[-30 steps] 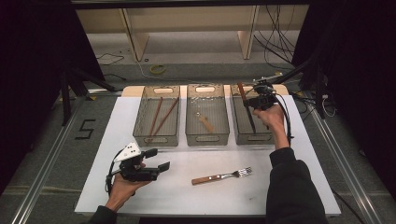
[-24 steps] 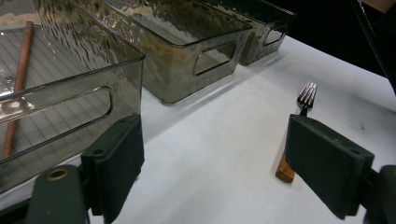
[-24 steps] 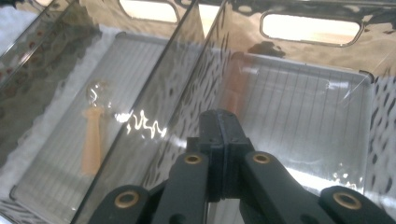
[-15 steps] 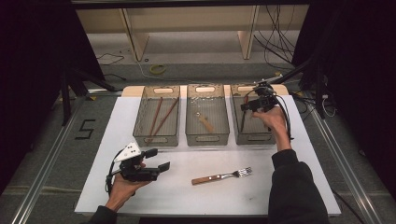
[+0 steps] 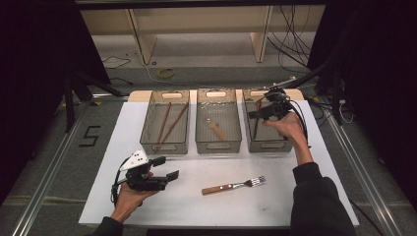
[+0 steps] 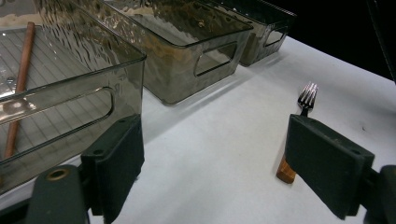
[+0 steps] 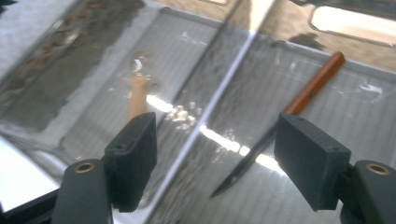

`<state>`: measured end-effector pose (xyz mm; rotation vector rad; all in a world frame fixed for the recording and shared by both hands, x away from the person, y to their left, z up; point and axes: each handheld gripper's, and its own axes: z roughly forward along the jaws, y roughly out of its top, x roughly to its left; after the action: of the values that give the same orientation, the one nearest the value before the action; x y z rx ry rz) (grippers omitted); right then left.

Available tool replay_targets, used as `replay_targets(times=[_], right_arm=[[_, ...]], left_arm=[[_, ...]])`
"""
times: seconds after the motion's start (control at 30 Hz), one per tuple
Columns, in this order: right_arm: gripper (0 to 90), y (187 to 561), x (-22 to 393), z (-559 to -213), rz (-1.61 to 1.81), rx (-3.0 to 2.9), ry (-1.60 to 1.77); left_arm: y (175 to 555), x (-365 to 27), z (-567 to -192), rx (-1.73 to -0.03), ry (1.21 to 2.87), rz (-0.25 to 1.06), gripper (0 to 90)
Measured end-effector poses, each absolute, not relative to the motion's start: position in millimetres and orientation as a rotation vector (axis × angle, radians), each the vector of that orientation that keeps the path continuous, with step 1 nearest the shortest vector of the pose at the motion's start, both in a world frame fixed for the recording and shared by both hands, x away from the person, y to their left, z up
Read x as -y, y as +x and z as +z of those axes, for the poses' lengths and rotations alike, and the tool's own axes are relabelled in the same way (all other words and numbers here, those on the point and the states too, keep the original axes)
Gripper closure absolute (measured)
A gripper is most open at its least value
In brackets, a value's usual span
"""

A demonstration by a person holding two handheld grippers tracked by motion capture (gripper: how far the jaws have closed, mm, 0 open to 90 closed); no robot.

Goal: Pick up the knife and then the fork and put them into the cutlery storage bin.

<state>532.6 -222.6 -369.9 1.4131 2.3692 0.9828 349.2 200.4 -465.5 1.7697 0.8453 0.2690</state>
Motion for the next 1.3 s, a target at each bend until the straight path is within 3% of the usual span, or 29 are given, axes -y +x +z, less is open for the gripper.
replay_targets(times=[0.7,1.3], right_arm=[[29.5,466.1,168.3,-340.9,1.002,-2.591,0.945],[30.5,430.5,138.9,-364.1,0.908,-2.795,0.697]], left_arm=[[349.3,-200.6,-465.6,-0.848,1.768,0.27,19.1],[349.1,-200.5,-465.4,-0.845,1.767,0.271,19.2]])
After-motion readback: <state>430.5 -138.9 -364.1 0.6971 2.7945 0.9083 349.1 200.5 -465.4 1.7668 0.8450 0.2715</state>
